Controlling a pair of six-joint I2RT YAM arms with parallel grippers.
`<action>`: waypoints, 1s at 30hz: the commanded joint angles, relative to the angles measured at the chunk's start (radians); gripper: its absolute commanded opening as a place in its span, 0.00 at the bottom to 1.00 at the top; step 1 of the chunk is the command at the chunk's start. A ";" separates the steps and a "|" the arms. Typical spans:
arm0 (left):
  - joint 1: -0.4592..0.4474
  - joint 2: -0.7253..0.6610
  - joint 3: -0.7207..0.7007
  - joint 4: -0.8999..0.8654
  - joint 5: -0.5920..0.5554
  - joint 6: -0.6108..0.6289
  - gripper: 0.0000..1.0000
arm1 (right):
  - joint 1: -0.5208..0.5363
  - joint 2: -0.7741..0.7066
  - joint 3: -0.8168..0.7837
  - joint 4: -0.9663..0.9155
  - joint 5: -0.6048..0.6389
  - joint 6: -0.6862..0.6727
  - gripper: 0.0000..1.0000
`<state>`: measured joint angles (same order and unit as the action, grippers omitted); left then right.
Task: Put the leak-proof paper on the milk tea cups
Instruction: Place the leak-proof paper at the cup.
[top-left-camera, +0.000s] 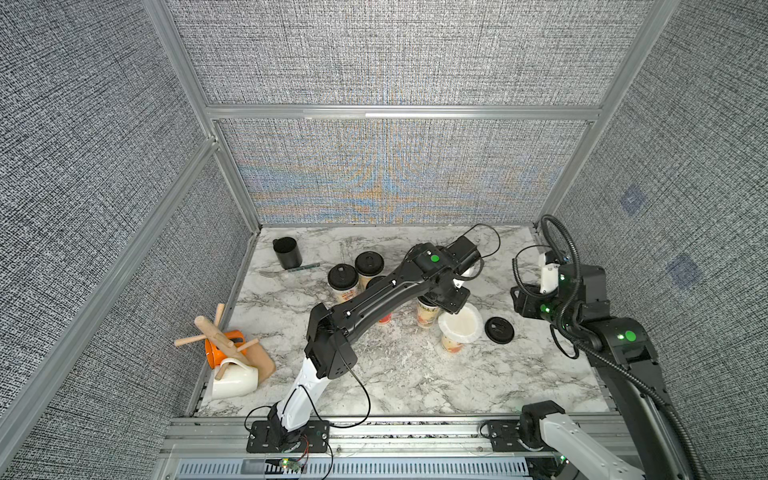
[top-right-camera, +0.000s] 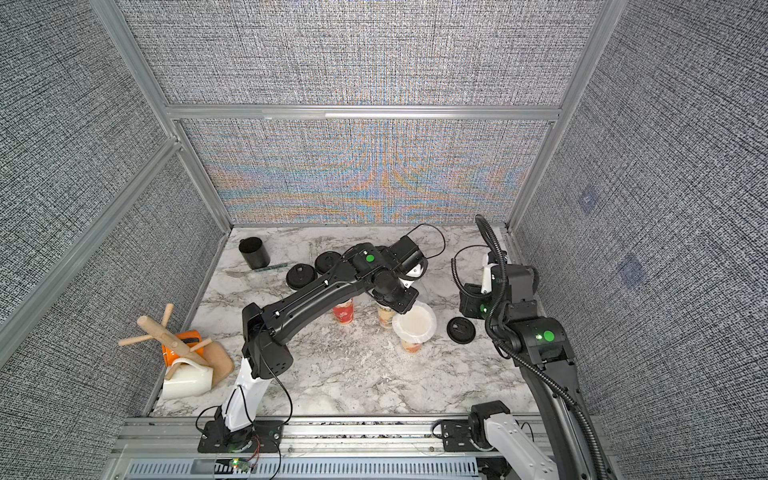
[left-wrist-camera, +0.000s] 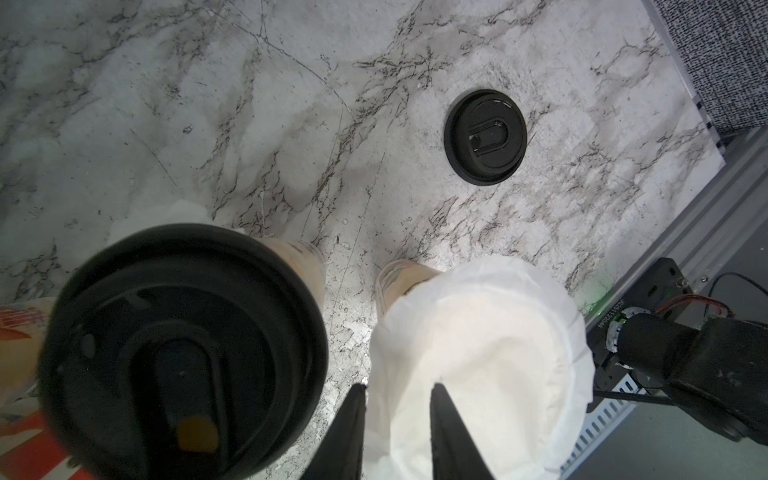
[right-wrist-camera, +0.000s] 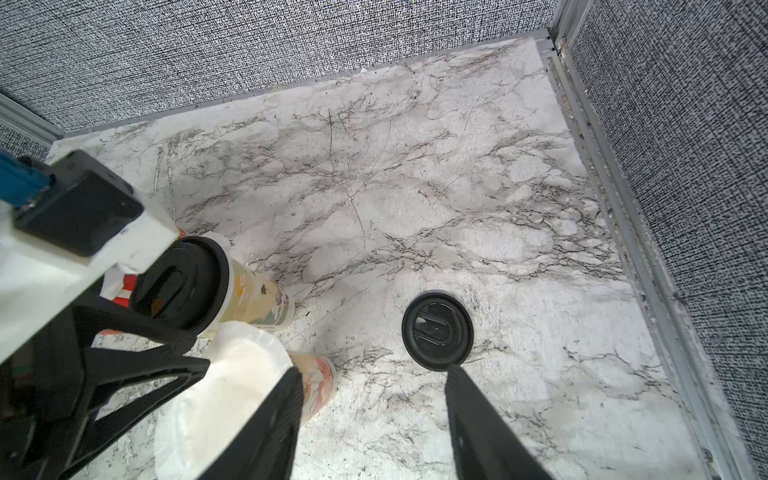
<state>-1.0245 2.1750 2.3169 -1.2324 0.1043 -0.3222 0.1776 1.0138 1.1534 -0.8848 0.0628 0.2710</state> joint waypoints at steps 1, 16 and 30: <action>0.000 0.004 0.007 -0.011 -0.014 0.010 0.31 | -0.002 0.002 -0.001 0.023 -0.009 -0.013 0.58; 0.000 -0.014 0.095 -0.016 -0.019 0.023 0.58 | -0.013 0.023 -0.071 0.003 0.062 0.034 0.76; 0.014 -0.382 -0.315 0.160 -0.246 -0.018 0.73 | -0.120 0.370 -0.310 0.231 0.032 0.106 0.86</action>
<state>-1.0191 1.8336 2.0537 -1.1275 -0.0753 -0.3233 0.0650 1.3167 0.8375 -0.7498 0.1242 0.3679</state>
